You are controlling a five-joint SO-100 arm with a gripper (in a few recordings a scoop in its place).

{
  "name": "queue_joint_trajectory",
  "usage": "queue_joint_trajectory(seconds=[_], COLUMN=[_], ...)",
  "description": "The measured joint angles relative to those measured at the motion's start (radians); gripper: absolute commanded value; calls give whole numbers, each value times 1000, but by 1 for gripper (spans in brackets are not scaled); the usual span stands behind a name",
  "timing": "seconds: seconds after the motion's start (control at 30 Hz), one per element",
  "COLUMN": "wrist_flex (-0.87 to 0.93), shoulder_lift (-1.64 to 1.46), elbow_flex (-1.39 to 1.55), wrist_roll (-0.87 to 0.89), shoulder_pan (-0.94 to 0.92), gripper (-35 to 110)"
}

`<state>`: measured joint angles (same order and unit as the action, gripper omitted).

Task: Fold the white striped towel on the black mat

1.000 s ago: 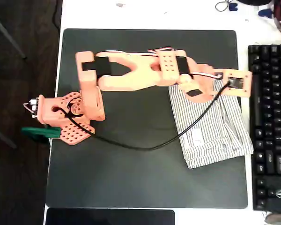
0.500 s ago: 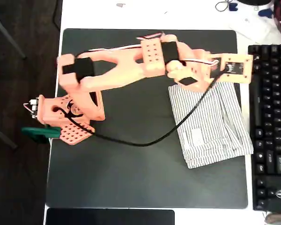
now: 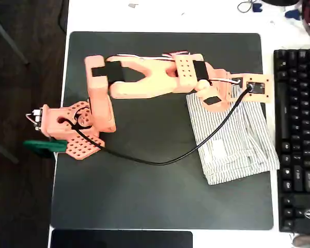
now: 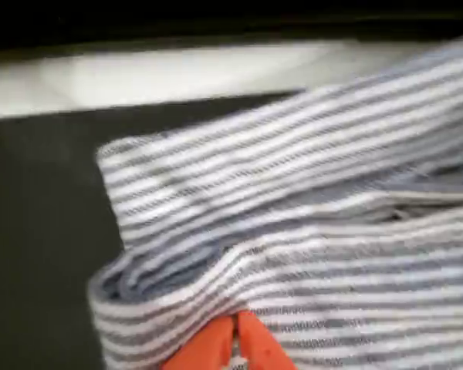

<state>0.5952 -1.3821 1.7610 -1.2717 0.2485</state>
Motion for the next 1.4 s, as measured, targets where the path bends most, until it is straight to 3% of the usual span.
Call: queue_joint_trajectory(seconds=[0.33,0.7,1.0,1.4], wrist_flex=[-37,216,218,282], shoulder_lift=[-97,-390,-712,-1305], elbow_flex=[75,175,526,1020], wrist_roll=[18,51,-149,-190], shoulder_pan=[-5,-123,-230,-207], gripper=[0,0,0,0])
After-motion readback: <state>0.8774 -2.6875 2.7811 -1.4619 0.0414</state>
